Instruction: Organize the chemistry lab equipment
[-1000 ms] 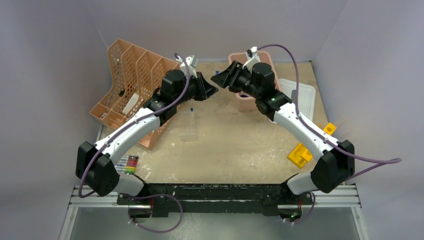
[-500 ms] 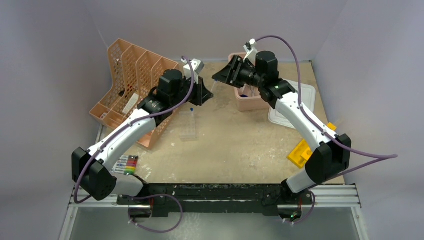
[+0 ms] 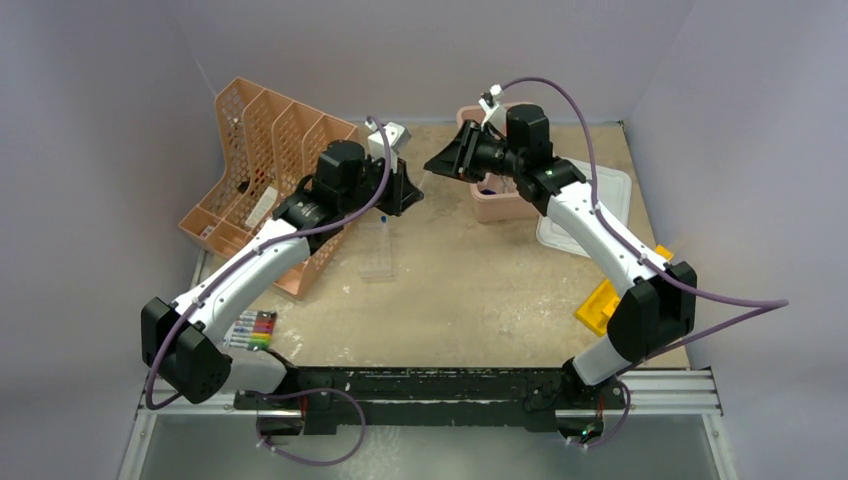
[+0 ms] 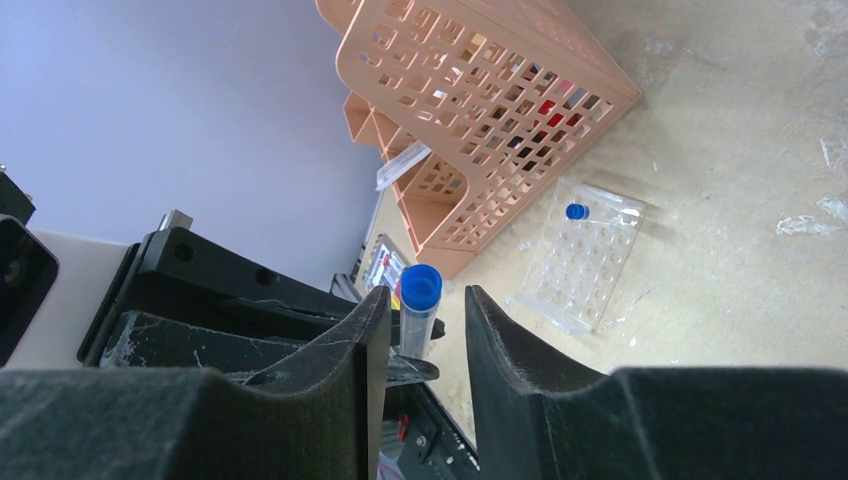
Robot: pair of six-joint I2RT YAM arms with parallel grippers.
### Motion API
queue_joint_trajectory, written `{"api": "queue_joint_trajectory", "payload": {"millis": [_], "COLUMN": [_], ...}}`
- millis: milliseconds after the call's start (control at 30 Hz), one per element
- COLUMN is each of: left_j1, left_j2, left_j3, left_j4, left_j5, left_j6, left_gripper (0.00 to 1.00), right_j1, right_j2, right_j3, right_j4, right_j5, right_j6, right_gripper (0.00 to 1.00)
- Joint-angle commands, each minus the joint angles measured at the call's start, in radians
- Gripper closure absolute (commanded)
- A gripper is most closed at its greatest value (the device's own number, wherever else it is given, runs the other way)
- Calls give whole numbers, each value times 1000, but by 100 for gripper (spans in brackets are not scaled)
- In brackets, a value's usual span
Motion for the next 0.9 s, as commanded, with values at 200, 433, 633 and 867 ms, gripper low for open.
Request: {"api": "queue_joint_trajectory", "payload": {"millis": [200, 433, 633, 867], "left_j1": [1, 1, 2, 1], "left_j2": [-61, -63, -65, -113], "left_j3": [25, 21, 22, 10], "left_j4": [3, 7, -4, 10], "left_j5": [9, 11, -41, -237], "left_j6": [51, 62, 60, 29], "left_gripper": [100, 100, 91, 45], "right_j1": [-5, -4, -4, -5], "right_j2": [-5, 14, 15, -63], "right_j3": [44, 55, 55, -6], "right_j4": [97, 102, 102, 176], "right_j5": [-67, -109, -105, 115], "right_j6": [23, 38, 27, -264], "right_gripper": [74, 79, 86, 87]}}
